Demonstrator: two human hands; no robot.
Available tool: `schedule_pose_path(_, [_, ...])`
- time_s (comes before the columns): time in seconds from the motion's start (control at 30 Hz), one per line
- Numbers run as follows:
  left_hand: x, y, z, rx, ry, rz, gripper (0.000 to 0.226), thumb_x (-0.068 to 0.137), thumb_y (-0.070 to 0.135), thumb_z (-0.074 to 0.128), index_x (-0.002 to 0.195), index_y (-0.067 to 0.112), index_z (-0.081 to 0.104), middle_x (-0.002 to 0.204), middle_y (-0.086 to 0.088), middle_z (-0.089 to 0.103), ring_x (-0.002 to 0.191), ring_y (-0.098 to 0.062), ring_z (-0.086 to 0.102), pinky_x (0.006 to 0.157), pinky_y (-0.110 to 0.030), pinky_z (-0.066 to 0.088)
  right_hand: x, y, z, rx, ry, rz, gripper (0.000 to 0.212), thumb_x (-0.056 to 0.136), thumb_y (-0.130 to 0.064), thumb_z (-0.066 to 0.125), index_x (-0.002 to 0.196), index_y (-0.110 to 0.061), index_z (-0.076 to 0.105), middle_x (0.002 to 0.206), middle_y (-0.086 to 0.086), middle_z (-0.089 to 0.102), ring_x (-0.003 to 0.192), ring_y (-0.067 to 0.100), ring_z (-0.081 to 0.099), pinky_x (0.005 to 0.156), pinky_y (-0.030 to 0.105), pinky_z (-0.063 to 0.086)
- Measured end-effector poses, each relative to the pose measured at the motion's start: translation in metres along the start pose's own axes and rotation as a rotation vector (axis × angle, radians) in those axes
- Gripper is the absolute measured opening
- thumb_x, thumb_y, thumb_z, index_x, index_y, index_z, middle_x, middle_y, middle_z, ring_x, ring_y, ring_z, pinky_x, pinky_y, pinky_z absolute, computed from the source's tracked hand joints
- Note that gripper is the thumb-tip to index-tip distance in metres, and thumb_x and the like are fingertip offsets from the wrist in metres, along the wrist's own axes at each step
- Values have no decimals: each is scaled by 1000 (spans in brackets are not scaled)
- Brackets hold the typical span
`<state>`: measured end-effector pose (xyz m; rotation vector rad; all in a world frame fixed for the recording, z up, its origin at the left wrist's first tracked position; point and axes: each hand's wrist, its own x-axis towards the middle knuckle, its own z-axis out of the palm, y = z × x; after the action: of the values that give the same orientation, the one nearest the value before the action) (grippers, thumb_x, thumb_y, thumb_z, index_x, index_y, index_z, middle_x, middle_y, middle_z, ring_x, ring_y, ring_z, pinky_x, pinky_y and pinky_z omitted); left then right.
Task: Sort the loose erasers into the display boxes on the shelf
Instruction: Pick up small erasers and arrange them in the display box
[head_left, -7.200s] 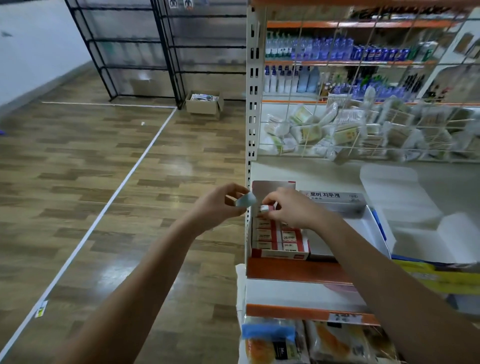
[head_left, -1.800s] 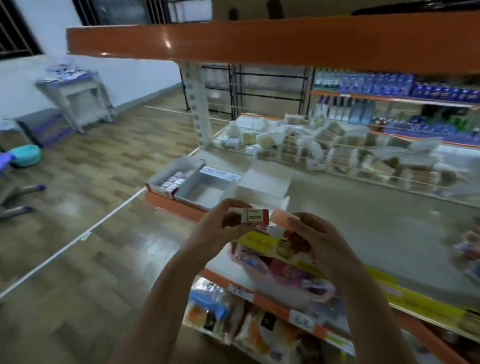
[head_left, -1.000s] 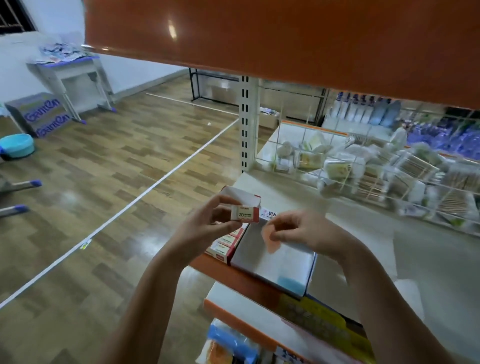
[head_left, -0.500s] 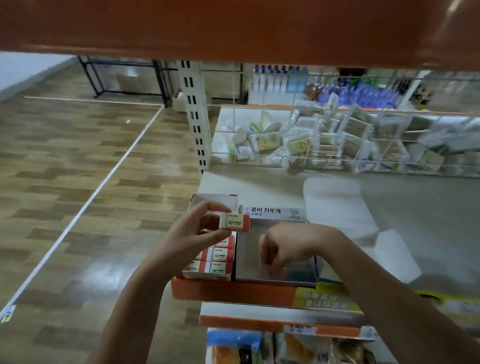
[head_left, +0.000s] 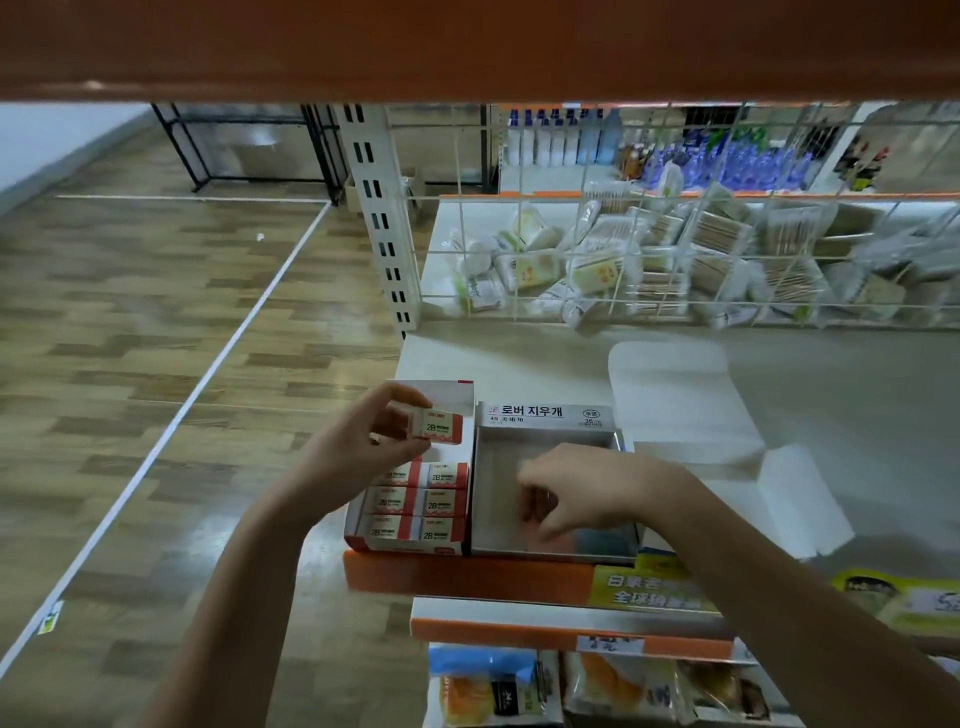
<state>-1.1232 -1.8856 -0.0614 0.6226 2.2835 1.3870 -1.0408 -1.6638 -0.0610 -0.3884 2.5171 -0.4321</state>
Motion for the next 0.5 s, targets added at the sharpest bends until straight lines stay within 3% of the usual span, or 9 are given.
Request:
schedule_pose_path(0.13, [11, 0, -4, 202, -25, -4, 29, 83, 9, 67, 97, 32, 56, 92, 5, 63, 84, -5, 62, 66, -20, 48, 1, -3, -9, 60, 120, 33, 24, 92, -32, 55, 109, -16, 61, 111, -2, 62, 95, 9, 55, 79, 20, 41])
schedule_pose_path(0.27, [25, -1, 0, 300, -106, -2, 27, 84, 11, 66, 100, 31, 56, 92, 7, 66, 83, -7, 64, 65, -19, 50, 10, -9, -11, 135, 226, 92, 34, 95, -42, 47, 106, -15, 63, 104, -1, 64, 92, 13, 58, 81, 27, 46])
schedule_pose_path(0.5, [36, -3, 8, 486, -128, 48, 26, 82, 19, 69, 103, 30, 58, 94, 16, 58, 77, -1, 56, 65, -16, 45, 25, -19, -6, 161, 271, 143, 40, 94, -46, 44, 81, -12, 61, 82, 8, 64, 68, 15, 51, 61, 30, 38])
